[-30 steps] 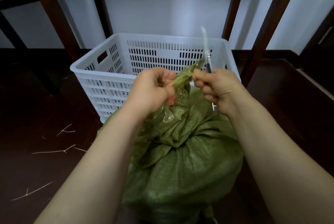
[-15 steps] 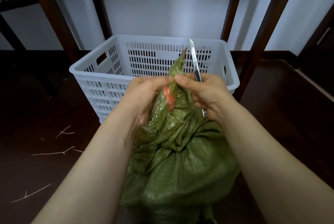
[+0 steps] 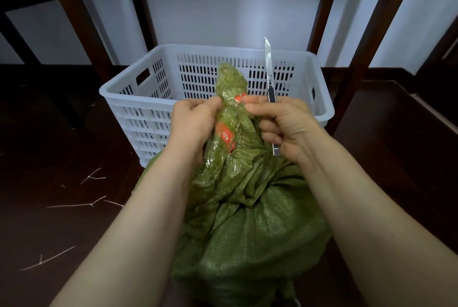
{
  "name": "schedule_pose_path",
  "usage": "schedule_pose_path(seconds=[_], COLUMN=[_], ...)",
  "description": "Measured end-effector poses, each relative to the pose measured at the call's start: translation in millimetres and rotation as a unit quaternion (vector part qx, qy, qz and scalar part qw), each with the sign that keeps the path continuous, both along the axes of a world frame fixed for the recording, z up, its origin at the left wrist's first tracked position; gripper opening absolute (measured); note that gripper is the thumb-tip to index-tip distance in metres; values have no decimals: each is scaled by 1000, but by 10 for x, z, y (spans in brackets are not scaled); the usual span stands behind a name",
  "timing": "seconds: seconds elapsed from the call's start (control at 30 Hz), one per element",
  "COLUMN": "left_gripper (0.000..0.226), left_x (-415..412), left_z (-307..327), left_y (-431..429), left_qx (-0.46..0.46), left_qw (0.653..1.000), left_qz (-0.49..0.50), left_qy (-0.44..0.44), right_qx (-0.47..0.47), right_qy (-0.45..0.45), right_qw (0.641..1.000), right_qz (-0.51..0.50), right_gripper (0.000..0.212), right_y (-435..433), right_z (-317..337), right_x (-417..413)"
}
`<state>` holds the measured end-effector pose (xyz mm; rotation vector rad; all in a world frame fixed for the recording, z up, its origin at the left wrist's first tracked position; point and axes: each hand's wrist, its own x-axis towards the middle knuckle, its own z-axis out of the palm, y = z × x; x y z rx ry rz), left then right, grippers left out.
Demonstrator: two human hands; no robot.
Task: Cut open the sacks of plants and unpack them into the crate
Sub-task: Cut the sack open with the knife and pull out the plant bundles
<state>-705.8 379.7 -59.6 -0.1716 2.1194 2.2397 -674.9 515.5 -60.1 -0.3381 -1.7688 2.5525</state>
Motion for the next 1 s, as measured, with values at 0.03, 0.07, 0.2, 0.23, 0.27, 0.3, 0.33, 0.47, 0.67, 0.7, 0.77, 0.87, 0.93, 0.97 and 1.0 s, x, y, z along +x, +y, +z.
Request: schedule_pose_path(seconds=[0.03,0.07,0.2,0.23,0.27,0.3,0.33,0.47,0.67,0.7,0.77,0.87,0.93,0.97,1.0], left_gripper=[14,15,16,25,32,35,35,28,26,28,20,19,15,13,14], left_x=[4,10,34,17,0,-11,-13,-11,-61,-60,-48,-46,-35,-24,-7], left_z=[5,8,-2,-6,-8,-8,-5,-19,-60,-70,-73,-45,-28,-24,-23], left_y=[-1,-7,-65,-79,-90,-91,-85,-88,-127,-123,-103,-84,-61,-45,-28], left_qx=[23,46,104,110,116,121,124,123,107,90,67,31,-17,-41,-63], left_qw=[1000,999,989,988,986,985,984,981,978,981,988,993,995,995,993], left_qz=[1,-7,-70,-81,-87,-91,-96,-131,-166,-159,-135,-110,-92,-84,-79], left_qy=[-12,-27,-72,-79,-84,-87,-86,-74,-65,-58,-35,9,35,44,56], right_qx=[3,22,239,269,276,271,265,221,206,219,234,230,274,295,313], right_qy=[-1,-3,76,97,106,107,101,92,74,77,78,61,55,54,50], right_qw=[1000,1000,959,947,945,949,953,968,973,970,966,967,954,946,940], right_qz=[-2,-13,-134,-146,-141,-125,-108,-73,-68,-71,-75,-86,-109,-119,-130], right_gripper=[9,10,18,20,21,21,21,20,7,10,17,22,26,27,28], right_y=[-9,-20,-7,-10,-28,-48,-67,-96,-102,-110,-115,-116,-117,-120,-122], right_z=[6,3,-41,-42,-41,-48,-53,-71,0,-2,0,11,-11,-32,-55], right_x=[3,4,-10,-19,-22,-27,-27,-15,36,31,21,-16,-65,-90,-111])
